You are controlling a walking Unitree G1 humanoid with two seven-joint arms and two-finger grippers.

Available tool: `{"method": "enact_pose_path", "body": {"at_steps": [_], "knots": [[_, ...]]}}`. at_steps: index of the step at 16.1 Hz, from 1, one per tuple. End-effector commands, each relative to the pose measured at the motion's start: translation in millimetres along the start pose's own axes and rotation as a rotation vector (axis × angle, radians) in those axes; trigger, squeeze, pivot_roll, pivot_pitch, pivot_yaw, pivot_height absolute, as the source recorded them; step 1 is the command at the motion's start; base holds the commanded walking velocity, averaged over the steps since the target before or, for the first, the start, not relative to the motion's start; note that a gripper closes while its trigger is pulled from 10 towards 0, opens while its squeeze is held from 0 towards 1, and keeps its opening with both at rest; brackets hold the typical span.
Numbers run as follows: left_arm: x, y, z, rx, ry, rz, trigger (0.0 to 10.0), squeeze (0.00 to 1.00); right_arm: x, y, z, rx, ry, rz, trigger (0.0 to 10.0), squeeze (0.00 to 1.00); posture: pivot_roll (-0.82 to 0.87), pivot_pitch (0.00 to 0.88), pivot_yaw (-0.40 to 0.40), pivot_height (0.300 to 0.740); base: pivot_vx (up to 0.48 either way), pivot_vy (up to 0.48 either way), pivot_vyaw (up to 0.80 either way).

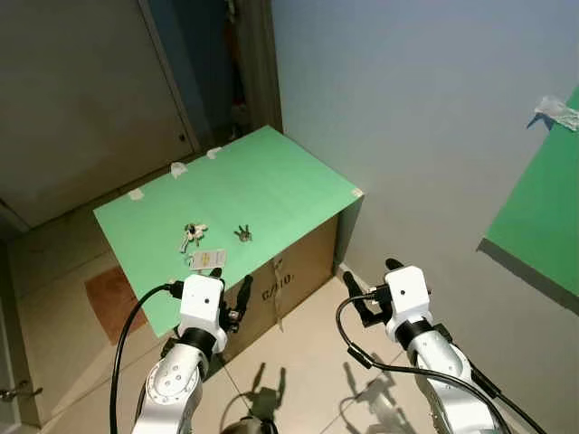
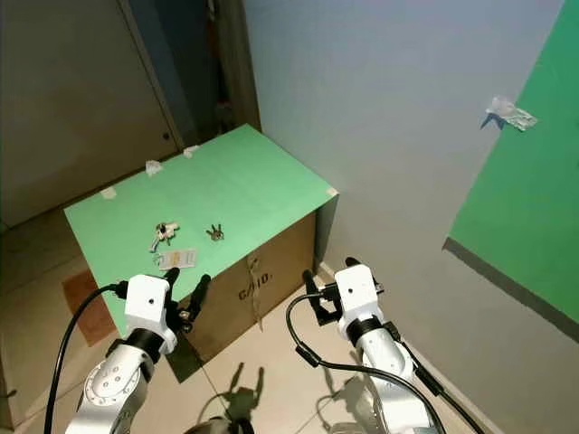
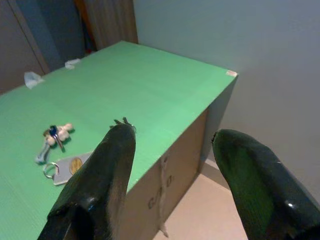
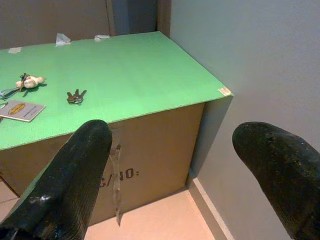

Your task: Hang keys on a hook

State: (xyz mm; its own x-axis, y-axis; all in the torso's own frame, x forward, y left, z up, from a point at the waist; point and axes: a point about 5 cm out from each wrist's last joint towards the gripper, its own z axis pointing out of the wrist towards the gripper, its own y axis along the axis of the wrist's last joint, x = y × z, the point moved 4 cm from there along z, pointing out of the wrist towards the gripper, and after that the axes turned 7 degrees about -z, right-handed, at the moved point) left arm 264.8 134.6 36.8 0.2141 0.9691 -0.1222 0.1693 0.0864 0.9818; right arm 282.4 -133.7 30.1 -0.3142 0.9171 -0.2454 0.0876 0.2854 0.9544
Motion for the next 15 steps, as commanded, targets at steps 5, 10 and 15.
{"method": "enact_pose_path", "body": {"at_steps": [5,10,15], "knots": [[8.2,10,0.6,-0.039,0.052,-0.037,10.0,1.0,-5.8,7,1.9,-0.02,-0.021,-0.016,10.0,0.0,-0.2,0.061,0.097,0.732,0.0,0.0,0.0],[36.9,10,-37.2,-0.094,0.171,-0.111,10.0,1.0,-33.4,4,-9.3,-0.049,-0.181,0.151,10.0,0.0,-0.2,0.062,0.1,0.732,0.0,0.0,0.0],[28.5,12,-35.1,-0.088,0.14,-0.036,10.0,0.0,-43.5,3,-13.7,-0.065,-0.192,0.143,10.0,0.0,-0.19,0.064,0.089,0.732,0.0,0.0,0.0]]}}
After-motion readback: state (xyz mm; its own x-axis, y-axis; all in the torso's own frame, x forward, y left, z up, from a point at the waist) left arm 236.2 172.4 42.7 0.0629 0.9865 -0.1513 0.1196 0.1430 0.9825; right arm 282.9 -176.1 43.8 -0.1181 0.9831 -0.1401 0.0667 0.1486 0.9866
